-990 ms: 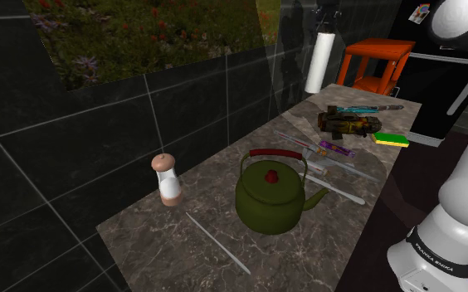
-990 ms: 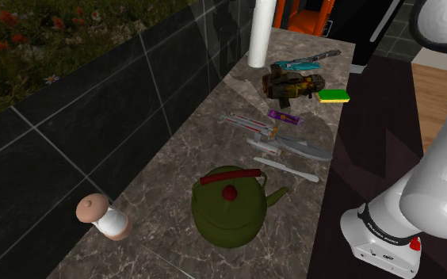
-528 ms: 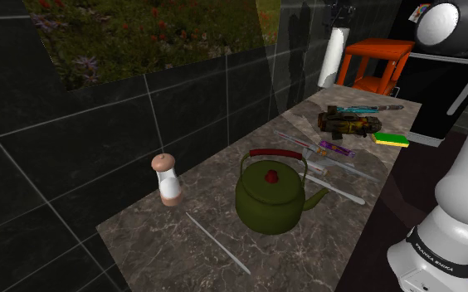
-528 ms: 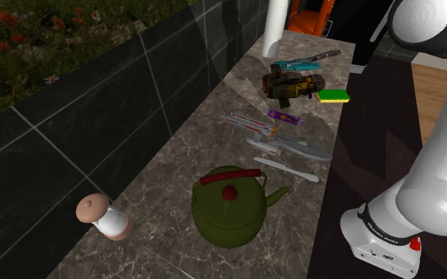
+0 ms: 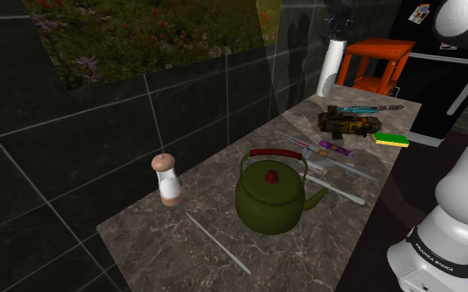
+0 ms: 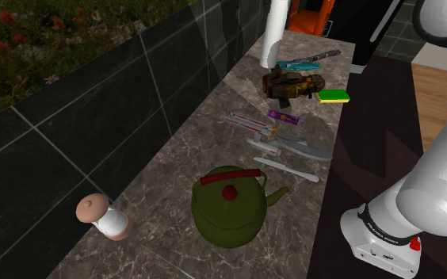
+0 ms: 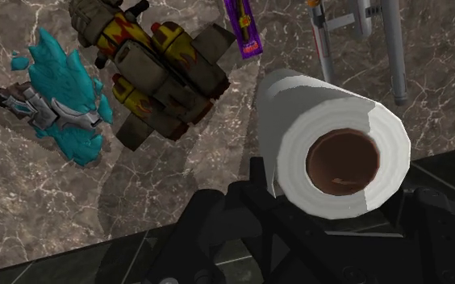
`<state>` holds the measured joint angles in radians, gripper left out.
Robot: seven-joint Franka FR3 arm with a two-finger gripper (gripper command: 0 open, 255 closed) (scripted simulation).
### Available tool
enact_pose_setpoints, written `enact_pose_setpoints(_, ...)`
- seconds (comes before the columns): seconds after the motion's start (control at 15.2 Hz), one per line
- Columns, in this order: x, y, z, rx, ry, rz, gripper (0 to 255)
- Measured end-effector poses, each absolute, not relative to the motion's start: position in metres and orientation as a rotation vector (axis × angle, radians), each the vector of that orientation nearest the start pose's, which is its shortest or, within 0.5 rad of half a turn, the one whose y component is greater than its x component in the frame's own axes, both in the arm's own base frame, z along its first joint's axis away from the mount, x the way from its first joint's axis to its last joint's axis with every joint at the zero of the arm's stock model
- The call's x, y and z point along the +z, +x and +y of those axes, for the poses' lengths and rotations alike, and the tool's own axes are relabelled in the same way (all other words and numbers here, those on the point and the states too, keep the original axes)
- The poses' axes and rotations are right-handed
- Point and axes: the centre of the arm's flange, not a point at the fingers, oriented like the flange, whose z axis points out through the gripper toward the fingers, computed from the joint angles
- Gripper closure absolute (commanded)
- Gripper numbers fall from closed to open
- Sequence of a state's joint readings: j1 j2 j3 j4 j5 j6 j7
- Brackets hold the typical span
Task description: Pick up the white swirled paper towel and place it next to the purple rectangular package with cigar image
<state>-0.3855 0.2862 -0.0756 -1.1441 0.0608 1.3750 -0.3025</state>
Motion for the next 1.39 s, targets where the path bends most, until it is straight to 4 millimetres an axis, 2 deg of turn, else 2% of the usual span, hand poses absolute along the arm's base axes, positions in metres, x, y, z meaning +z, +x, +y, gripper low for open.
enact_pose_setpoints(1.39,0.526,0.560,-0.261,0.056,-3.077,0.225,255)
